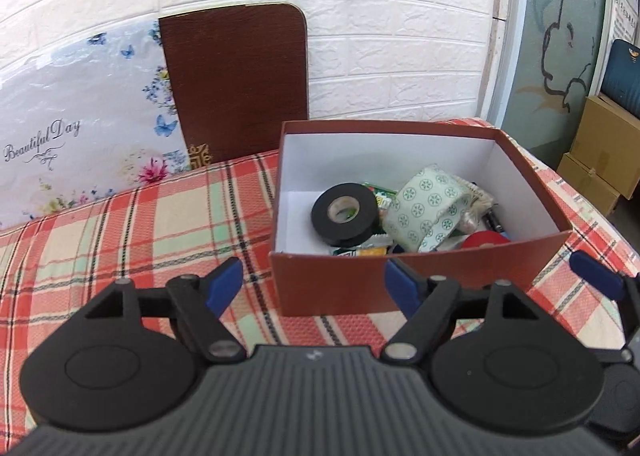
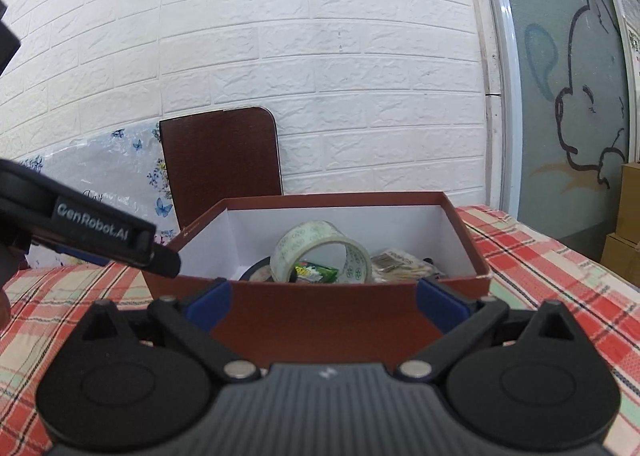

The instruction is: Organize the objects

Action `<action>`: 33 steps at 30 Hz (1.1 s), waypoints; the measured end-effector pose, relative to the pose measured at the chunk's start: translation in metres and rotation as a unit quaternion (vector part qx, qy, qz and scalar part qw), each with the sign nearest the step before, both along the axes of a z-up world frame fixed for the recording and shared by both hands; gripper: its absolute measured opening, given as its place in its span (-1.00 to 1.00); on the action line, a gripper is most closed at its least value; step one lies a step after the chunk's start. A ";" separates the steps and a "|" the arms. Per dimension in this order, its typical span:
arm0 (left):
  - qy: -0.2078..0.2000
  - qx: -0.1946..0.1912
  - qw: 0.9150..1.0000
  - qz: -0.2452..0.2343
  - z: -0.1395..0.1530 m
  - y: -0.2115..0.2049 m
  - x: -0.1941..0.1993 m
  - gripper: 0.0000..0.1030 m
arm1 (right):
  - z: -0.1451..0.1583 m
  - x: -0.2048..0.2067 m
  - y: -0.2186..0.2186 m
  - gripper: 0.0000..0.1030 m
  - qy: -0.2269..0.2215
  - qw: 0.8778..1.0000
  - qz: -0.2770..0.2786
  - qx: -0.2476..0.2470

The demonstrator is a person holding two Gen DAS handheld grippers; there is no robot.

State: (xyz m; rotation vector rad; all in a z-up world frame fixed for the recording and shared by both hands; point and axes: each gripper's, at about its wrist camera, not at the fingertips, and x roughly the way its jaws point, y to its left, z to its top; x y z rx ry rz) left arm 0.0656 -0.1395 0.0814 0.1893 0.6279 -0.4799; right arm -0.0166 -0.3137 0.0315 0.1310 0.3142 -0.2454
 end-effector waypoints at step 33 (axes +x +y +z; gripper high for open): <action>0.065 0.044 0.996 0.042 -0.041 0.021 -0.034 1.00 | 0.022 -0.036 -0.014 1.00 0.015 0.992 -0.030 0.122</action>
